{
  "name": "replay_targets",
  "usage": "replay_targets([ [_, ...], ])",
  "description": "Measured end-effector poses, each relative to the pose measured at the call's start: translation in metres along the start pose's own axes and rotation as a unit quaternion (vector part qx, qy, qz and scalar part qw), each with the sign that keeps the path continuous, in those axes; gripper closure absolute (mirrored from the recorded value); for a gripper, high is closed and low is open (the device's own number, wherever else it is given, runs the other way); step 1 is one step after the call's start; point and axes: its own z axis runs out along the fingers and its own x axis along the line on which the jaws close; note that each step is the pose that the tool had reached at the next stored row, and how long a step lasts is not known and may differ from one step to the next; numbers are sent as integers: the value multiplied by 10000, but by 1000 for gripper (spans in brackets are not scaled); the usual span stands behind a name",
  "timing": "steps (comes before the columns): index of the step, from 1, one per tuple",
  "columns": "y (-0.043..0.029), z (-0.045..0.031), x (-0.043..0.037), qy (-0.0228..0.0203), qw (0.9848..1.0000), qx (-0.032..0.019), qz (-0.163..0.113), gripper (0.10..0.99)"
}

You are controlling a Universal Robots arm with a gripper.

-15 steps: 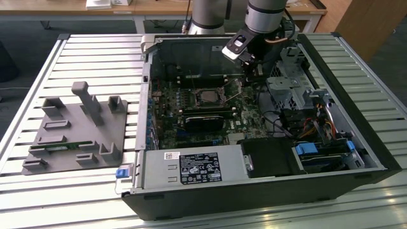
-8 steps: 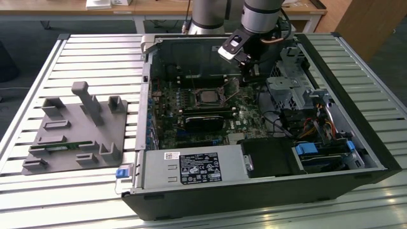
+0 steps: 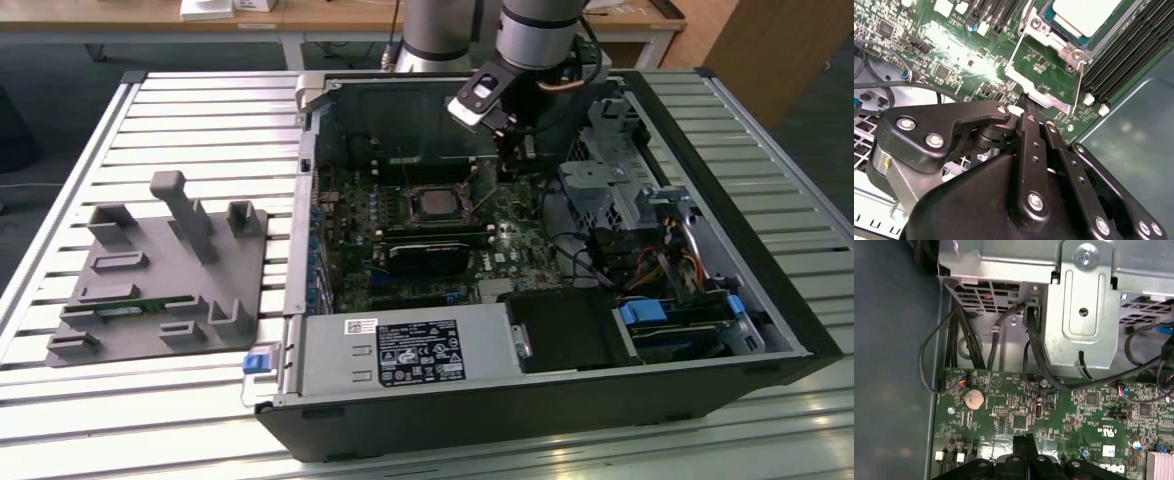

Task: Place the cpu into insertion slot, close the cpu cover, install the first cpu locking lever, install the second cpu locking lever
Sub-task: 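Close the cpu cover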

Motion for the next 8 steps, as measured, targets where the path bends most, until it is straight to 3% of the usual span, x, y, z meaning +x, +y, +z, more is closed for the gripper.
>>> replay_targets([
  [8, -99, -1, 6, 0, 10000, 0, 0, 969],
])
